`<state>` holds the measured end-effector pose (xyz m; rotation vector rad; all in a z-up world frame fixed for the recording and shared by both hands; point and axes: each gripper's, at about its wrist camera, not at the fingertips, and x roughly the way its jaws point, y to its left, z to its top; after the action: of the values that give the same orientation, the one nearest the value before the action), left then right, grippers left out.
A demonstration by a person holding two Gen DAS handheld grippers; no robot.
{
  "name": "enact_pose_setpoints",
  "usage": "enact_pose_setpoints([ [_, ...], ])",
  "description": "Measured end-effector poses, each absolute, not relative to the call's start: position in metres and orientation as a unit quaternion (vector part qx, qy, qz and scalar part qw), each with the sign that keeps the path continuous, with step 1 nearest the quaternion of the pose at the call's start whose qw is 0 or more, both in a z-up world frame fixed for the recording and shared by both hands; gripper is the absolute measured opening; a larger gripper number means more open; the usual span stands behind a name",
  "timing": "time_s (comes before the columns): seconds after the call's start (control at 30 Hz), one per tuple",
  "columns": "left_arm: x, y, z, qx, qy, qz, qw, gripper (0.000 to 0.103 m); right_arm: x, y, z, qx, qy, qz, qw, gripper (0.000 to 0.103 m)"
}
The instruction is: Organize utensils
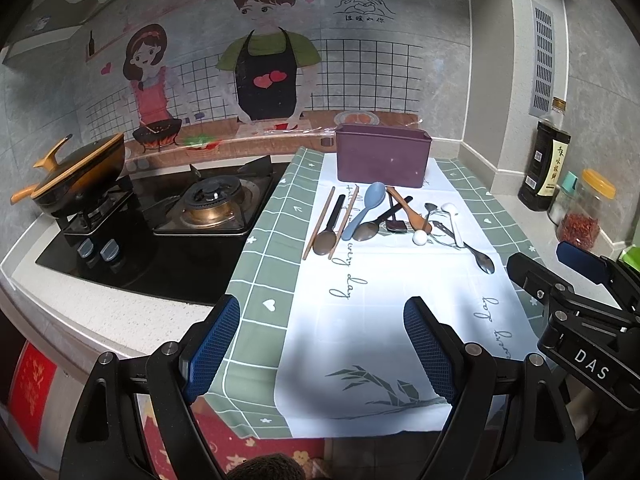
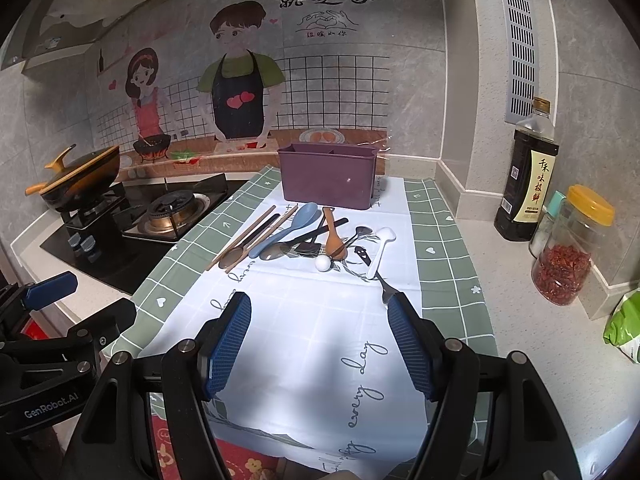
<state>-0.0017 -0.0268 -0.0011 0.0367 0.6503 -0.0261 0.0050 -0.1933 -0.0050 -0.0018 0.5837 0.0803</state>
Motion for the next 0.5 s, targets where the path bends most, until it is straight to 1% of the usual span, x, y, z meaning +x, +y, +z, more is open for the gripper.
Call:
enact_pose_setpoints([
  [0.5, 0.0, -0.0306, -0.0025, 0.018, 0.321, -0.012, 0.947, 0.084, 0.0064, -0.1947, -0.0056, -0.001, 0.289, 0.039, 0.956, 0.068],
])
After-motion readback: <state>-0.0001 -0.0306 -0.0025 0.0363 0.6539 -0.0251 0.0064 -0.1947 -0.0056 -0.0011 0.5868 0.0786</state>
